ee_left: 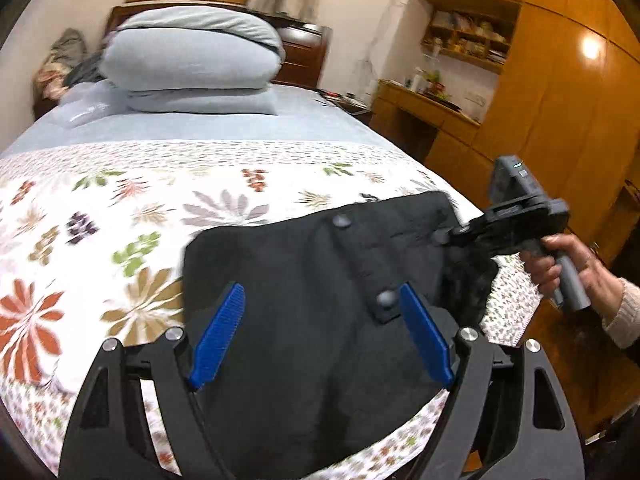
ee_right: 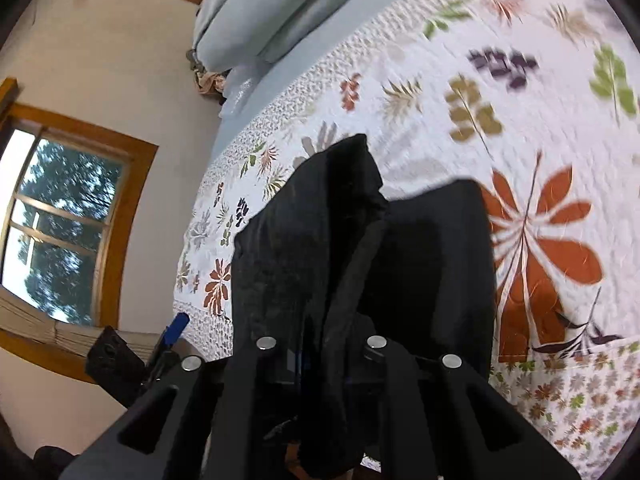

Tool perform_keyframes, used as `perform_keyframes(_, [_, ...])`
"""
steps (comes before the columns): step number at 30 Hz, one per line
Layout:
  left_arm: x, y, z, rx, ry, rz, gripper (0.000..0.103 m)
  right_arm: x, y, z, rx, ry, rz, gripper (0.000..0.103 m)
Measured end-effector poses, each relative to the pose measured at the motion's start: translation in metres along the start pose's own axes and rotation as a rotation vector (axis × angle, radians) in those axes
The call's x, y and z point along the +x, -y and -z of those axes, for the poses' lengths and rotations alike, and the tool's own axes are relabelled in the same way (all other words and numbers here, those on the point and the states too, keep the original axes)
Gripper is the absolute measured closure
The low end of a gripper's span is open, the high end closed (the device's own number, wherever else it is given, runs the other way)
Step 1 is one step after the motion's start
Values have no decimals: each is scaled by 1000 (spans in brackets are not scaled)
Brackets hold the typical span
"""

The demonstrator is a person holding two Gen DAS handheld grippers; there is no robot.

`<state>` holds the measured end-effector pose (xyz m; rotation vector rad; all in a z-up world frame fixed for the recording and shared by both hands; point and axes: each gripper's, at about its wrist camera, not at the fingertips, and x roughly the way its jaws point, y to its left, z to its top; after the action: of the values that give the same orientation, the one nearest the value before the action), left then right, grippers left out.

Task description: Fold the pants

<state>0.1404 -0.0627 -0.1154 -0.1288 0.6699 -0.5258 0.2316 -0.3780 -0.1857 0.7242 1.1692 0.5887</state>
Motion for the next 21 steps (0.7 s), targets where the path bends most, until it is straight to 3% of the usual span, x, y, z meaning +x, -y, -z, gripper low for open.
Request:
perform_keyframes(5, [36,19,-3,88,-62,-13,23,19,17,-2,19,-17,7,87])
perform_keyframes(10, [69,-1,11,61,-189,-87,24,21,28,-1,3,-44,49,66])
perform_keyframes(12, [72,-7,16,54,-201,-102,24,6,19,0,-67,4,135,61])
perform_keyframes(14, [71,-11,18,59,-199,-107,24,-17,2,3,-171,93,285,54])
perform_keyframes(15, [70,-12,18,61,-201,-113,24,-26,-5,8,-208,127,304,54])
perform_keyframes(18, [65,-14,14,44,-187,-122,23,-40,-29,21,-281,147,189,54])
perform_keyframes(20, [57,-14,12,24,-154,-129,20,-37,-43,31,-319,120,139,55])
perform_keyframes(21, [56,-14,12,20,-146,-131,18,-29,-47,38,-334,88,139,60])
